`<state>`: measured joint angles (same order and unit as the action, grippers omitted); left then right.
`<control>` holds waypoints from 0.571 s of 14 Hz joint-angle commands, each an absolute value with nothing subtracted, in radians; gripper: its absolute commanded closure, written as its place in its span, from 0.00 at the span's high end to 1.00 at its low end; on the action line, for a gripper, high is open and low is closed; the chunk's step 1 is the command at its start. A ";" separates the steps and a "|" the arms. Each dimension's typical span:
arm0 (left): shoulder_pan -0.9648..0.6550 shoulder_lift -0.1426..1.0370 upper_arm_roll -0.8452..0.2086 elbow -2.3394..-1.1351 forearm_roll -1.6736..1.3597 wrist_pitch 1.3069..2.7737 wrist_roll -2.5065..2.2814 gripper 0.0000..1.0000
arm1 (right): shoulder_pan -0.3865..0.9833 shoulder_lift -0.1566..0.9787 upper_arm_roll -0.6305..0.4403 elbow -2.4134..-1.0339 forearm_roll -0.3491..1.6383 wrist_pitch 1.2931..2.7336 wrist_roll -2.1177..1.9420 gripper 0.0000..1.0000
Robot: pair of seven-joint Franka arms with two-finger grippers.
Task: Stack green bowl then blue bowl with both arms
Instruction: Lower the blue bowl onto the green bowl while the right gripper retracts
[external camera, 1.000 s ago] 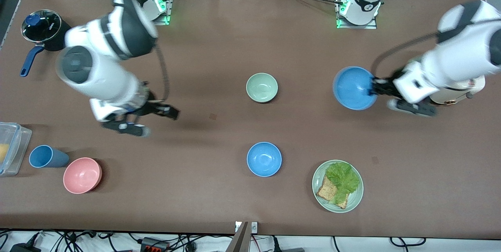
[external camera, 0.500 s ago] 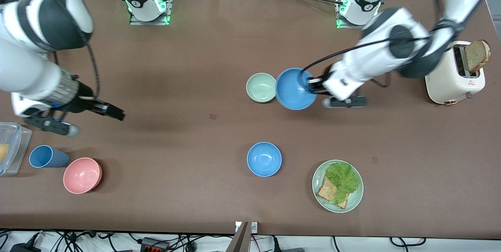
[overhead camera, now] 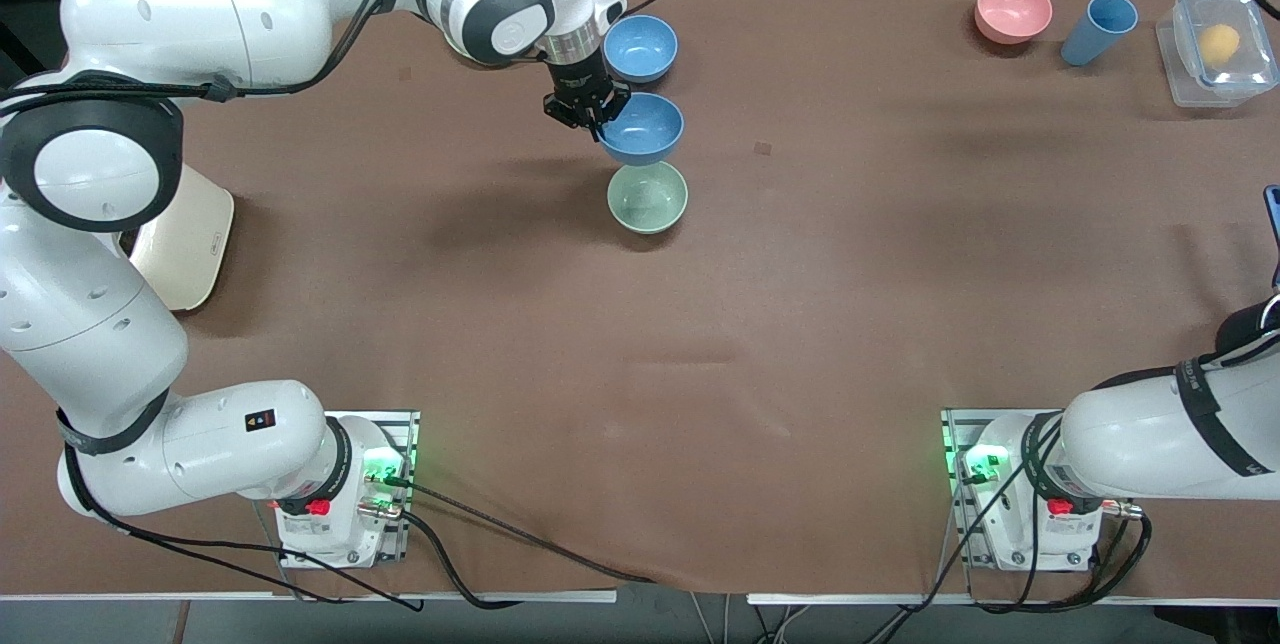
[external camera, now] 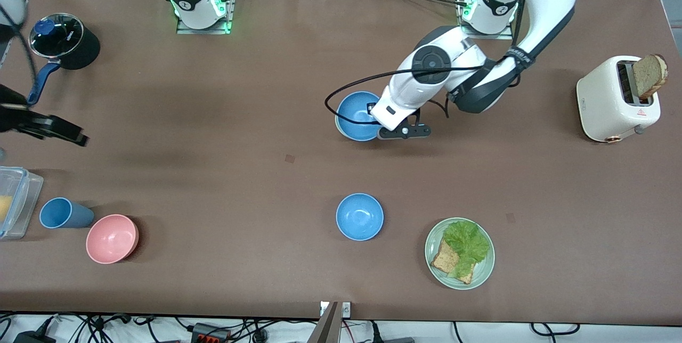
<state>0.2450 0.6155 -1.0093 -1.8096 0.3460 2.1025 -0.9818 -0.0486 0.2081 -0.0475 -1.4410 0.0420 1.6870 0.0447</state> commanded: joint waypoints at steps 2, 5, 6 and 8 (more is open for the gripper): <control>0.245 0.606 -0.994 -1.874 0.373 2.210 -1.018 0.01 | -0.051 0.170 -0.051 -1.447 0.035 1.654 0.002 1.00; 0.250 0.604 -0.991 -1.923 0.437 2.268 -1.072 0.01 | -0.048 0.137 -0.046 -1.469 0.032 1.644 0.009 1.00; 0.253 0.604 -0.991 -1.937 0.437 2.295 -1.084 0.01 | -0.046 0.130 -0.048 -1.479 0.029 1.646 0.011 1.00; 0.256 0.604 -0.991 -1.953 0.437 2.304 -1.127 0.01 | -0.046 0.115 -0.048 -1.508 0.021 1.649 0.009 1.00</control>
<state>0.2447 0.6221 -0.9890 -1.9226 0.4113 2.2769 -1.0763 -0.0464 0.1573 -0.0513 -1.4527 0.0395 1.6505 0.0147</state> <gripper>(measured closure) 0.952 0.000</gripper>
